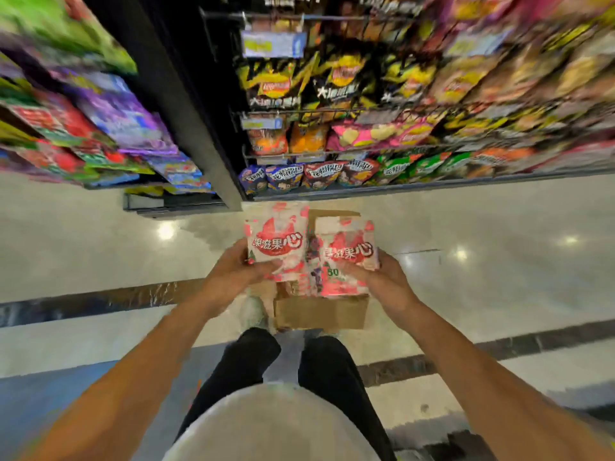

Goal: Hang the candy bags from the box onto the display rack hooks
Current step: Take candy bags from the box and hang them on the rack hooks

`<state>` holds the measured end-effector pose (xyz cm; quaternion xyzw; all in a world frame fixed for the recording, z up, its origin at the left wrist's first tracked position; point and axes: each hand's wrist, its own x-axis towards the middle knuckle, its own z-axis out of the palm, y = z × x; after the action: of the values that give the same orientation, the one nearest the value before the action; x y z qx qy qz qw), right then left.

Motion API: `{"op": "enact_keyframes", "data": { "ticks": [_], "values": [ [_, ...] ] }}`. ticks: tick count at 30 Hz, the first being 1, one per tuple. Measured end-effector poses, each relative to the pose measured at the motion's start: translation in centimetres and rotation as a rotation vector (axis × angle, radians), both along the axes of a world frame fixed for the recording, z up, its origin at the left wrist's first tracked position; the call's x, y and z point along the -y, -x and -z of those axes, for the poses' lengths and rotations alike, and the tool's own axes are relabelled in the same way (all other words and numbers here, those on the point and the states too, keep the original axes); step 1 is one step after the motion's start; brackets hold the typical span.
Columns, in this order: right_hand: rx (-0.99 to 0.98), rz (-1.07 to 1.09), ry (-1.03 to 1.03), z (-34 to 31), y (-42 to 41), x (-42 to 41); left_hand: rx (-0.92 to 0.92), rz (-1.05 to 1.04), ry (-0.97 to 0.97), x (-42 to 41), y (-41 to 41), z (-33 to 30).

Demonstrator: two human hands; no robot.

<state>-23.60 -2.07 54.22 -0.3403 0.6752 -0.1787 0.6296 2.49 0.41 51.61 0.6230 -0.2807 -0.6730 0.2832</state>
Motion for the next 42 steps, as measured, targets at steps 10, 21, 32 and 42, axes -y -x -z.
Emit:
{"op": "enact_keyframes", "data": {
  "ticks": [10, 21, 32, 42],
  "values": [
    [0.065, 0.167, 0.286, -15.5, -5.8, -5.7, -0.015, -0.017, 0.215, -2.8, -5.4, -15.7],
    [0.143, 0.111, 0.544, -21.9, -8.0, -10.1, 0.064, -0.173, 0.468, -9.7, -6.8, -25.0],
    [0.283, -0.095, 0.669, -24.9, -17.6, -12.7, 0.215, -0.451, 0.585, -18.3, -16.0, -31.0],
    [0.191, -0.160, 0.742, -26.0, -30.5, -12.4, 0.187, -0.562, 0.655, -19.2, -30.4, -31.5]
  ]
}}
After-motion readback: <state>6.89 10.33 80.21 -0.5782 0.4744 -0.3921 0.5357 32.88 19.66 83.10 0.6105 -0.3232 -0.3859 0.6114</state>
